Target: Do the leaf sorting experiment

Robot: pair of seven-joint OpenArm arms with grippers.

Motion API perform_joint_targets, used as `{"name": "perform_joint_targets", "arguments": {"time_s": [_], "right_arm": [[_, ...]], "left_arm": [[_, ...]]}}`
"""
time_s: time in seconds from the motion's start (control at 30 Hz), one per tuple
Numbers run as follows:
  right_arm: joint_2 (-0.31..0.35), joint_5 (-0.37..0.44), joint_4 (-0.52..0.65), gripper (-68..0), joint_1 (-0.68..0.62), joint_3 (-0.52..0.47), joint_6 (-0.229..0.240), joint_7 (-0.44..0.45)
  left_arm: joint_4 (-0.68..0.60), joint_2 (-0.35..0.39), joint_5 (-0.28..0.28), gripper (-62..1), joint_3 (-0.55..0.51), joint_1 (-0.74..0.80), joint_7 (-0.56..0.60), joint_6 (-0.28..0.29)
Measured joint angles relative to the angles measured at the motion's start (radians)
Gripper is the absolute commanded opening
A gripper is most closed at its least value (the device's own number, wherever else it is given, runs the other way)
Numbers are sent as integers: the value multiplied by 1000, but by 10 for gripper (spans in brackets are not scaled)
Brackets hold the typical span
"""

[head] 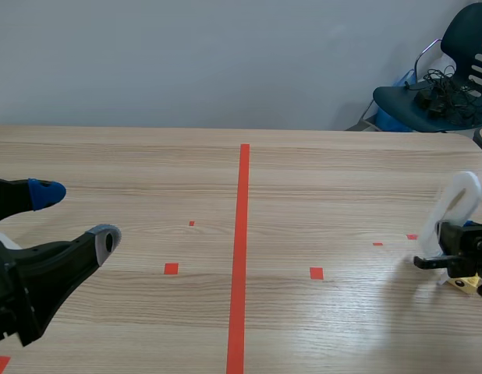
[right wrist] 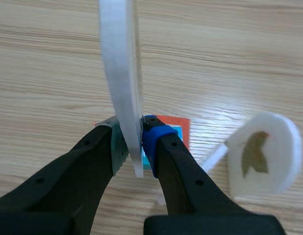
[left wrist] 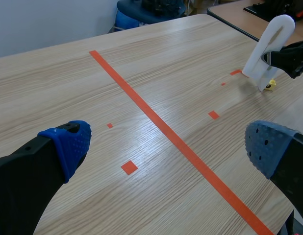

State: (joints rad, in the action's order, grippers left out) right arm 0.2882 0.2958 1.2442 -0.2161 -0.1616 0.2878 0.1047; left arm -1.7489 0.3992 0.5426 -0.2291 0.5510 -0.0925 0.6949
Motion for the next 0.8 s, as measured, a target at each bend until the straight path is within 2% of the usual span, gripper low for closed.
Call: {"name": "perform_joint_targets", "arguments": {"time_s": [0.1, 0.27, 0.57, 0.6, 0.73, 0.8], "right_arm": [[0, 0, -48, -632, 17, -1, -7, 16], [0, 0, -55, -616, 16, -7, -11, 22], [0, -11, -52, -432, 15, -49, -11, 23], [0, -11, -51, -409, 15, -53, -6, 29], [3, 10, -39, -302, 14, -85, 74, 44], [6, 36, -13, -288, 6, -102, 98, 43]], "left_arm": [[0, 0, 0, 14, 0, 0, 0, 0], [0, 0, 0, 14, 0, 0, 0, 0], [0, 0, 0, 14, 0, 0, 0, 0], [0, 0, 0, 14, 0, 0, 0, 0], [0, 0, 0, 14, 0, 0, 0, 0], [0, 0, 0, 14, 0, 0, 0, 0]]}}
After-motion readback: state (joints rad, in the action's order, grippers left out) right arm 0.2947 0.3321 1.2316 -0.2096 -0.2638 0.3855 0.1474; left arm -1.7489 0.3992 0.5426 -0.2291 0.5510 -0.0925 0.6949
